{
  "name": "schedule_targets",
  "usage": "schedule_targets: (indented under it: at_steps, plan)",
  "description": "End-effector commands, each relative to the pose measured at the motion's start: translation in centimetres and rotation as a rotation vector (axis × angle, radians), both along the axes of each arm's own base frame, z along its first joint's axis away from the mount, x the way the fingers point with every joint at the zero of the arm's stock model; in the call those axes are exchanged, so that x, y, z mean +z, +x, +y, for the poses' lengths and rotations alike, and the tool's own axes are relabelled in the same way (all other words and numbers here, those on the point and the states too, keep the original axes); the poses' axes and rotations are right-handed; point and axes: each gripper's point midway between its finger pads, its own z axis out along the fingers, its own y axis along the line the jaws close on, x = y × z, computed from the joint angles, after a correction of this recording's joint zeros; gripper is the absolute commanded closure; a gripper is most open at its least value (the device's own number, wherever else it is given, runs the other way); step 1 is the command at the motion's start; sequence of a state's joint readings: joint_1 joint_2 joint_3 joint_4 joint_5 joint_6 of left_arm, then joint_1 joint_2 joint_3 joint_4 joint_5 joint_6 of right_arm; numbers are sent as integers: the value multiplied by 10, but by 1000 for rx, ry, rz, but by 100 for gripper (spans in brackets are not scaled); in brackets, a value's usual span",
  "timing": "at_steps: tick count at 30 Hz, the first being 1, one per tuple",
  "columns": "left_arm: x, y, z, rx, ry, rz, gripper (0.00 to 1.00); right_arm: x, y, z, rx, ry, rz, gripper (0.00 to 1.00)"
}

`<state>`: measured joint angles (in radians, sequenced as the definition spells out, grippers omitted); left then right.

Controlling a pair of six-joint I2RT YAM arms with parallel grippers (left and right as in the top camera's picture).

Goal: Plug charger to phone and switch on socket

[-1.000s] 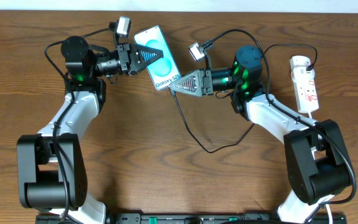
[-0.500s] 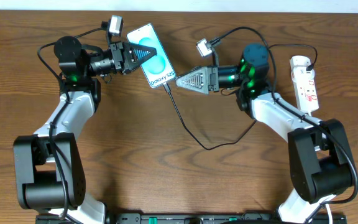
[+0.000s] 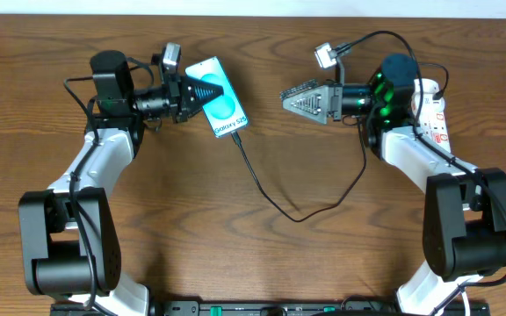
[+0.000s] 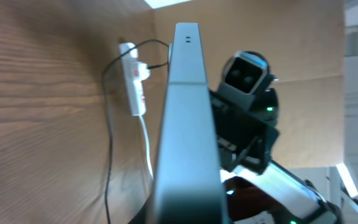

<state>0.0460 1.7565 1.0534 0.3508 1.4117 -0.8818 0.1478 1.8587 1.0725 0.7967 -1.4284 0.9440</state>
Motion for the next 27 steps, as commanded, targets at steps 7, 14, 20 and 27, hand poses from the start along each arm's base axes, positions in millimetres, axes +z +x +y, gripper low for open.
schedule_targets:
  at_steps: [7, 14, 20, 27]
  plan:
    - [-29, 7, 12, 83, 160, -78, 93, 1, -2, -15, 35, 0, -28, 1]
    - [-92, -8, 31, 151, 412, 83, 93, 1, -5, -17, 56, 0, -21, 1]
    - [-110, -13, 41, 175, 509, 126, 93, 1, -6, -16, 60, 0, -17, 1]
    - [-125, -17, 51, 198, 590, 174, 93, 1, -9, -14, 73, -1, -10, 1]
